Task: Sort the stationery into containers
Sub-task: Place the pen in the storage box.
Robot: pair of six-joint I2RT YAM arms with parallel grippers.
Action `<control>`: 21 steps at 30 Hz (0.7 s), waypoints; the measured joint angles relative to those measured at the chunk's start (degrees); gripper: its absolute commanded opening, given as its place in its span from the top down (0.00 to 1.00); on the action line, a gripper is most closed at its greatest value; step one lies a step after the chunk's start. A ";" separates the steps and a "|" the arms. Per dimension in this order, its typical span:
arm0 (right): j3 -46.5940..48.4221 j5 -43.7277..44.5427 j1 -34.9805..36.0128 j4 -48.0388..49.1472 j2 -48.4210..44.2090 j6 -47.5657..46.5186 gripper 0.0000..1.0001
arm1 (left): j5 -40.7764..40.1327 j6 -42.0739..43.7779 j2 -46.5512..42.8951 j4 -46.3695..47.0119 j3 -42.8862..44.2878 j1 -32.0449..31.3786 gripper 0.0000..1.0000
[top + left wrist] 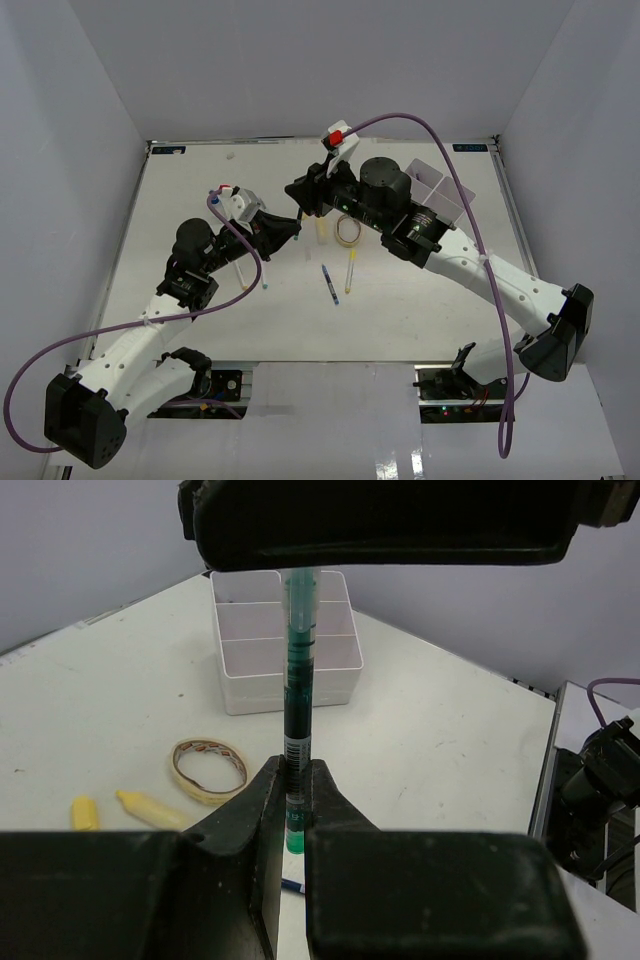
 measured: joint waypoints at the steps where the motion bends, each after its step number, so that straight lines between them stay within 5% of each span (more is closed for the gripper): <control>1: 0.00 0.00 0.00 0.00 0.00 0.00 0.65 | 0.04 0.02 0.00 0.00 0.00 0.00 1.00; 8: -0.09 0.09 -0.02 0.04 0.00 0.11 0.80 | 0.13 0.00 0.00 -0.02 0.00 0.00 1.00; 21: -3.61 0.70 -0.04 2.84 -0.52 1.03 0.85 | 0.55 -0.85 -0.07 -2.54 0.00 0.00 1.00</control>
